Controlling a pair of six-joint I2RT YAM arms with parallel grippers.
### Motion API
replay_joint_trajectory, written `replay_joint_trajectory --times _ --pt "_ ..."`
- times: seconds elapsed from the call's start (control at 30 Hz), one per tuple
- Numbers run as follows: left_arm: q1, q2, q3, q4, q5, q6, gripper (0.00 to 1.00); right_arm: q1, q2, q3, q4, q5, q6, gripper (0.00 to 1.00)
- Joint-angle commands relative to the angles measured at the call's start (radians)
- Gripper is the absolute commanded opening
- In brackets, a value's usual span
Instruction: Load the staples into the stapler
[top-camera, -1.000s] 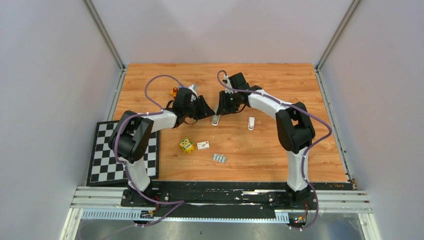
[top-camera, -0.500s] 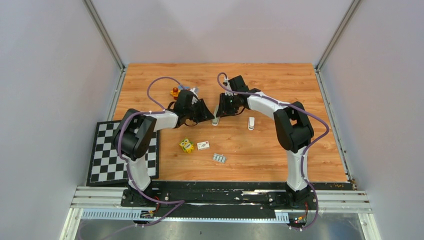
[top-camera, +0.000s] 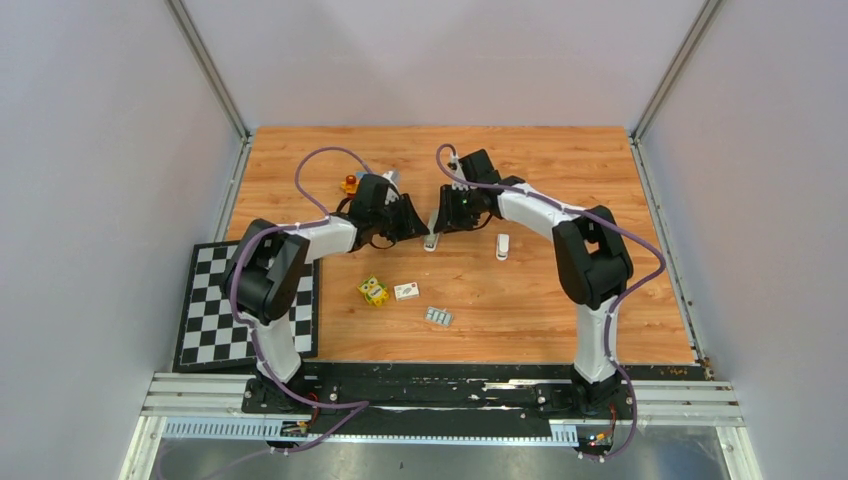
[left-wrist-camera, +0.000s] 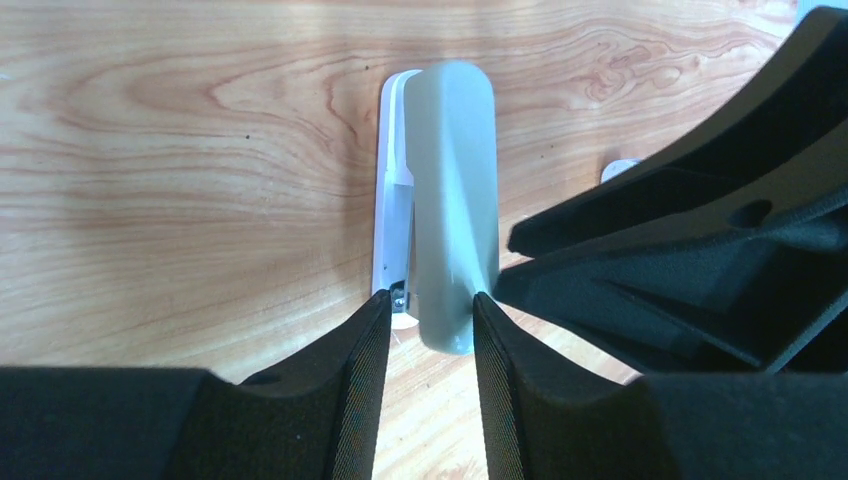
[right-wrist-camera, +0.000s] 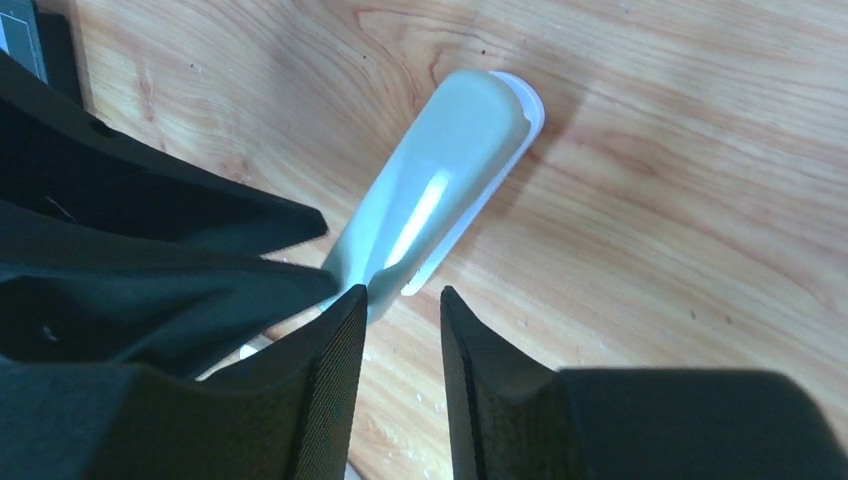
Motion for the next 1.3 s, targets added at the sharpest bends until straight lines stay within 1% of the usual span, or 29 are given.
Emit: replay_joint_trajectory --times 0.0,0.07,0.13,0.17,0.23,0.27,0.4,0.53,0.6,0.63,0.67,0.8,1.03,1.13,1.27 --pt "-0.007 -0.121 0.045 -0.167 -0.064 0.077 0.41 -0.009 -0.138 -0.017 -0.133 0.072 -0.081 0.41" --pt "-0.006 -0.177 0.065 -0.216 -0.066 0.099 0.47 -0.017 -0.212 -0.037 -0.165 0.102 -0.113 0.50" --pt "-0.007 -0.234 0.086 -0.257 -0.061 0.120 0.51 -0.023 -0.294 -0.079 -0.192 0.135 -0.138 0.65" --pt "-0.007 -0.265 0.095 -0.275 -0.060 0.129 0.52 -0.026 -0.339 -0.098 -0.206 0.153 -0.149 0.70" --pt "-0.007 -0.332 0.103 -0.301 -0.055 0.147 0.54 -0.026 -0.432 -0.133 -0.236 0.193 -0.165 0.92" --pt "-0.007 -0.366 0.105 -0.314 -0.053 0.156 0.55 -0.026 -0.475 -0.147 -0.253 0.211 -0.171 0.99" --pt "-0.007 -0.503 0.088 -0.366 -0.057 0.192 0.59 -0.026 -0.649 -0.204 -0.306 0.266 -0.169 1.00" --pt "-0.006 -0.635 0.043 -0.395 -0.077 0.197 0.68 -0.026 -0.822 -0.272 -0.330 0.346 -0.140 1.00" --pt "-0.007 -0.687 0.028 -0.417 -0.078 0.204 0.78 -0.026 -0.900 -0.312 -0.335 0.397 -0.128 1.00" --pt "-0.007 -0.711 0.017 -0.424 -0.076 0.208 0.96 -0.026 -0.933 -0.334 -0.337 0.432 -0.117 1.00" --pt "-0.007 -0.738 0.008 -0.430 -0.074 0.211 0.99 -0.026 -0.966 -0.360 -0.337 0.473 -0.104 1.00" --pt "-0.007 -0.837 -0.039 -0.442 -0.053 0.220 1.00 -0.026 -1.074 -0.439 -0.347 0.556 -0.063 1.00" --pt "-0.008 -1.003 -0.184 -0.420 -0.034 0.211 1.00 -0.026 -1.223 -0.525 -0.337 0.530 -0.032 1.00" --pt "-0.008 -1.038 -0.231 -0.416 -0.037 0.200 1.00 -0.026 -1.266 -0.544 -0.338 0.520 -0.024 1.00" --pt "-0.008 -1.054 -0.249 -0.406 -0.041 0.204 1.00 -0.026 -1.315 -0.566 -0.331 0.532 -0.011 1.00"
